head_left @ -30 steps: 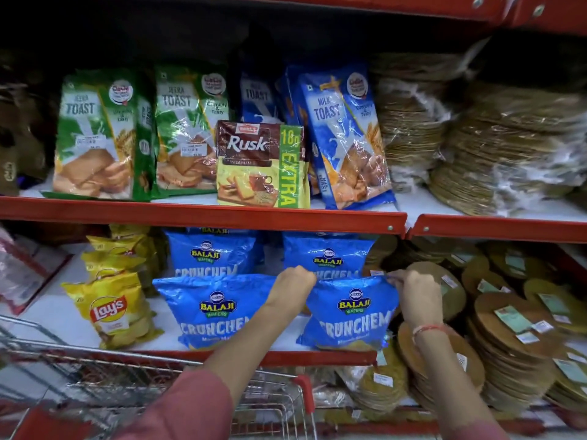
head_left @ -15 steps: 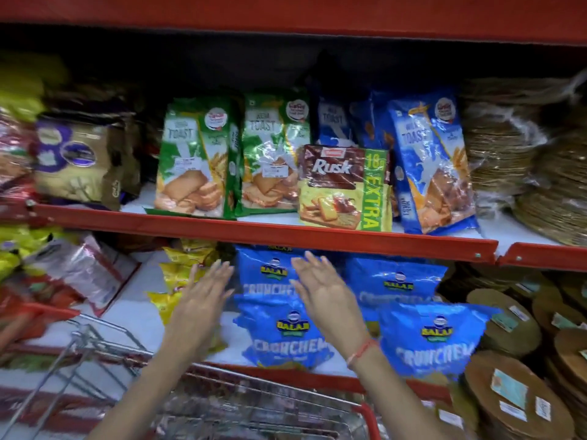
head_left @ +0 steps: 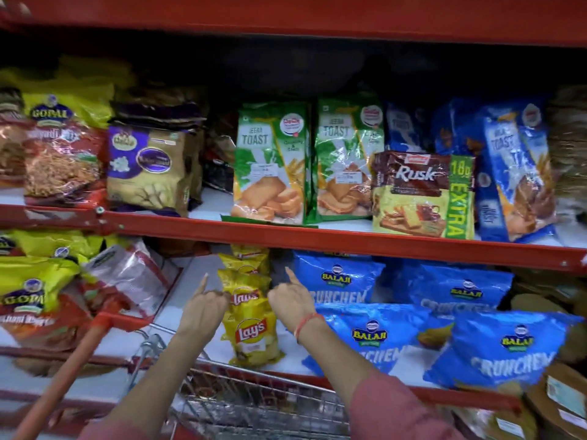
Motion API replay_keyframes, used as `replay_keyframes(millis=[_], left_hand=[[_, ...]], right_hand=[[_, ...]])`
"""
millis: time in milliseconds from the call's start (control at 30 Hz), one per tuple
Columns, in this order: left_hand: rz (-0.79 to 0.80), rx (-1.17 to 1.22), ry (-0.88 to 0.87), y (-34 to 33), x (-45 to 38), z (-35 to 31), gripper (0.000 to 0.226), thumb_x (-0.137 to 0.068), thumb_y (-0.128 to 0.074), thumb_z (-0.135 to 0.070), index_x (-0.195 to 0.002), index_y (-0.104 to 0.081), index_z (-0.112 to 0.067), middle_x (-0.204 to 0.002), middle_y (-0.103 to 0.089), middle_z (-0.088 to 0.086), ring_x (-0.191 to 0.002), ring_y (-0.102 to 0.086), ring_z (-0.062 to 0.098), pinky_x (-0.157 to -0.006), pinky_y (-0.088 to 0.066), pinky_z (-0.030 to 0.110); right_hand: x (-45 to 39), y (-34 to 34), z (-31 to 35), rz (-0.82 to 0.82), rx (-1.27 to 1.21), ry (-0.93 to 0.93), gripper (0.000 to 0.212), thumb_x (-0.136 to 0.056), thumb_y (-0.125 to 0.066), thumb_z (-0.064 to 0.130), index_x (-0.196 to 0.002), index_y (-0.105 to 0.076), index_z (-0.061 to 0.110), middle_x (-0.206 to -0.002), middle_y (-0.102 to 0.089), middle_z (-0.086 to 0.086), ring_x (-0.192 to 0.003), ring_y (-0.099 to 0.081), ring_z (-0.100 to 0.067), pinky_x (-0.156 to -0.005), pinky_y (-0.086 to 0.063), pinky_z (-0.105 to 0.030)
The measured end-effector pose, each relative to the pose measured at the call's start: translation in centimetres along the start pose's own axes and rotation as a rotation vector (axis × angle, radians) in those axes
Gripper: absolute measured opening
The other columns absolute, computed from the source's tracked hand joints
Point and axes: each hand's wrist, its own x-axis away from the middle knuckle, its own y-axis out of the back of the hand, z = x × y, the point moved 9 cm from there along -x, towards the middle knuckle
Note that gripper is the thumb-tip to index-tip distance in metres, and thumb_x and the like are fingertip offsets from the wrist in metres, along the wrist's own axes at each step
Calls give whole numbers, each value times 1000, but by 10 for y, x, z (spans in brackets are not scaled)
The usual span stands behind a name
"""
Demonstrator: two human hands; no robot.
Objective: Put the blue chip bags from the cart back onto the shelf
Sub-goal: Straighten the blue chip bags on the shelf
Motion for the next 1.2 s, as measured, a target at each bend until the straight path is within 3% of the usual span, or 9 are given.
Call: replay_keyframes(millis=[233,367,467,567,700,833,967,1067,1200], left_hand=[[-205,31,-8,-4,3,35,40,-26,-80,11,-54,-65,-12,-28,-51,-1,-22,-50,15,-84,-56,46],[-229,43,24,-10,-2,32,44,-30,-85,5,-67,-69,-11,-46,-65,3,-38,-62,15,-90,-52,46],[-318,153,39,1,-9,19,54,-46,-91,-21,-94,-70,-6,-88,-76,13,-84,-73,19,-92,-50,50],[-404,332,-26,25,-7,-13,56,-88,-43,-51,-113,-63,-5,-114,-70,10,-112,-63,22,-106,-32,47],[-360,617,-189,54,-7,-66,91,-82,0,-72,-131,-47,-11,-137,-54,4,-133,-40,15,-112,-5,39],[-328,736,-291,81,-15,-106,77,-80,-18,-71,-127,-48,-17,-138,-53,1,-137,-31,7,-117,7,34],[-303,713,-286,93,-27,-125,28,-92,-51,-36,-107,-60,-13,-130,-61,2,-135,-34,5,-117,12,31],[-308,693,-242,88,-32,-118,23,-92,-54,-29,-101,-63,-9,-124,-65,6,-133,-40,9,-110,23,21],[-255,585,-187,77,-32,-99,28,-95,-46,-31,-109,-59,-10,-134,-57,4,-137,-32,6,-111,18,27]], right_hand=[[-8,0,24,-64,-14,-10,29,-79,-45,-13,-64,-52,10,-78,-71,-17,-77,-66,-30,-121,-5,-42],[-11,-9,18,-28,-17,-23,23,-84,-44,-10,-87,-61,5,-91,-71,-17,-91,-64,-30,-120,-11,-45],[-5,-13,0,-73,-103,-26,36,-94,-47,9,-129,-44,2,-129,-57,-21,-130,-42,-28,-121,-8,-44],[25,-9,-30,-127,-187,-44,59,-95,-46,36,-141,-27,3,-147,-39,-13,-142,-23,-24,-119,-7,-42],[75,2,-90,-253,-111,-131,78,-80,-24,62,-133,-45,8,-137,-54,-5,-135,-37,-19,-113,-23,-42],[119,-9,-158,-58,-190,-259,71,-85,-51,51,-140,-31,12,-150,-35,-3,-143,-17,-13,-121,-3,-37],[151,-21,-210,53,-121,-419,44,-88,-57,43,-123,-55,17,-118,-66,-10,-116,-56,-16,-118,-21,-34],[154,-21,-213,39,-101,-464,27,-93,-54,34,-117,-58,22,-102,-70,-10,-102,-62,-26,-88,-48,-37],[137,-13,-190,-14,-139,-403,22,-95,-52,25,-115,-60,21,-102,-67,-14,-100,-62,-32,-81,-50,-38]])
